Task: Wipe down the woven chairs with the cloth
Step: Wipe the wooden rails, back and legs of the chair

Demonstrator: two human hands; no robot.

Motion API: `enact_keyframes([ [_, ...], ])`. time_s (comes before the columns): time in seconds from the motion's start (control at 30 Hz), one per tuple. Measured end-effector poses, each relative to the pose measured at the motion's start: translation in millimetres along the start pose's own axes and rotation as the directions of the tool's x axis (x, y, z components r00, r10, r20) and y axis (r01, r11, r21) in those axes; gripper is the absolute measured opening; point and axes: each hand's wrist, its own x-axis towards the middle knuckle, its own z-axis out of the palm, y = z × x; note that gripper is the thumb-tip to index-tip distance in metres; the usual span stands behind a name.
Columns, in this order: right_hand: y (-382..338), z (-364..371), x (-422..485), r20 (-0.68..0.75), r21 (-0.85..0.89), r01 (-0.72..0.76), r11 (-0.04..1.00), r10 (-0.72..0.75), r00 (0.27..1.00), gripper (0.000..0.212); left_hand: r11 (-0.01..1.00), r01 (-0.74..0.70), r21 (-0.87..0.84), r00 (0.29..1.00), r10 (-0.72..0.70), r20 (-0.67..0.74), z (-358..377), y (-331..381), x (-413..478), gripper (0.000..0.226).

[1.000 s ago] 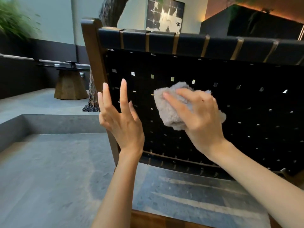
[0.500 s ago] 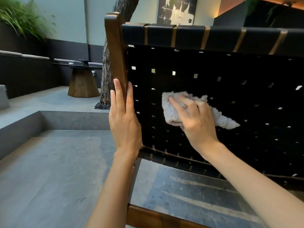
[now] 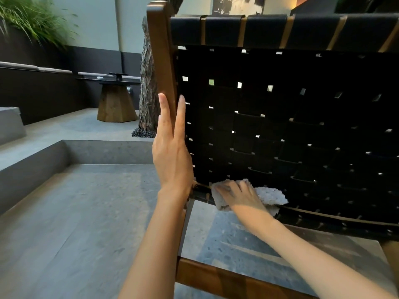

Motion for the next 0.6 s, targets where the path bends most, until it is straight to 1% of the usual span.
enact_keyframes([
  [0.03, -3.3, -8.2, -2.8, 0.027, 0.028, -0.012, 1.0, 0.011, 1.0, 0.077, 1.0, 0.009, -0.017, 1.0, -0.008, 0.006, -2.0, 1.2, 0.9, 0.096],
  [0.07, -6.3, -18.8, -5.8, 0.013, 0.035, -0.001, 0.999, 0.001, 1.0, 0.079, 0.999, 0.015, -0.032, 1.0, -0.015, 0.006, -3.8, 2.7, 2.2, 0.097],
  [0.1, -8.6, -29.9, -8.9, -0.061, -0.014, 0.042, 0.999, -0.042, 0.997, 0.081, 0.999, 0.018, -0.043, 1.0, -0.018, 0.0, -5.3, 4.0, 3.4, 0.096],
  [0.13, -10.9, -42.0, -12.4, -0.178, -0.086, 0.079, 0.993, -0.093, 0.98, 0.081, 0.998, 0.018, -0.055, 1.0, -0.019, -0.008, -7.1, 4.1, 4.8, 0.091],
  [0.17, -12.8, -52.8, -15.7, -0.332, -0.14, 0.101, 0.985, -0.143, 0.933, 0.078, 0.998, 0.018, -0.063, 1.0, -0.019, -0.015, -8.8, 3.4, 6.4, 0.086],
  [0.2, -13.6, -62.5, -17.4, -0.509, -0.16, 0.128, 0.979, -0.193, 0.839, 0.071, 0.998, 0.018, -0.064, 1.0, -0.019, -0.023, -10.7, 1.9, 8.0, 0.081],
  [0.23, -14.2, -74.8, -16.1, -0.662, -0.167, 0.167, 0.972, -0.236, 0.711, 0.062, 0.998, 0.019, -0.064, 0.999, -0.021, -0.028, -12.7, 0.4, 9.1, 0.077],
  [0.27, -14.2, -90.0, -12.1, -0.769, -0.189, 0.193, 0.963, -0.267, 0.581, 0.055, 0.997, 0.024, -0.071, 0.999, -0.027, -0.03, -14.1, -1.0, 9.6, 0.073],
  [0.3, -13.0, -106.7, -6.7, -0.835, -0.212, 0.187, 0.959, -0.277, 0.475, 0.052, 0.995, 0.035, -0.089, 0.999, -0.038, -0.03, -15.4, -1.9, 9.2, 0.068],
  [0.33, -11.3, -123.6, -0.1, -0.874, -0.216, 0.162, 0.963, -0.265, 0.407, 0.051, 0.992, 0.048, -0.114, 0.998, -0.052, -0.027, -16.4, -2.3, 8.5, 0.063],
  [0.37, -9.7, -138.0, 6.8, -0.898, -0.206, 0.13, 0.97, -0.24, 0.369, 0.052, 0.988, 0.062, -0.14, 0.998, -0.065, -0.023, -16.8, -2.4, 7.7, 0.059],
  [0.4, -9.0, -151.0, 13.4, -0.91, -0.19, 0.105, 0.976, -0.215, 0.355, 0.054, 0.984, 0.074, -0.162, 0.997, -0.078, -0.021, -17.1, -2.3, 6.8, 0.057],
  [0.47, -8.6, -167.9, 27.1, -0.909, -0.171, 0.066, 0.983, -0.183, 0.375, 0.055, 0.977, 0.084, -0.198, 0.996, -0.091, -0.025, -17.3, -1.1, 5.7, 0.054],
  [0.53, -10.7, -177.3, 43.0, -0.906, -0.165, 0.016, 0.986, -0.158, 0.392, 0.048, 0.969, 0.078, -0.236, 0.996, -0.089, -0.033, -17.2, -0.2, 5.4, 0.052],
  [0.6, -17.1, -183.5, 60.8, -0.924, -0.126, -0.021, 0.992, -0.11, 0.366, 0.043, 0.96, 0.068, -0.272, 0.996, -0.08, -0.033, -15.2, -2.1, 5.5, 0.051],
])
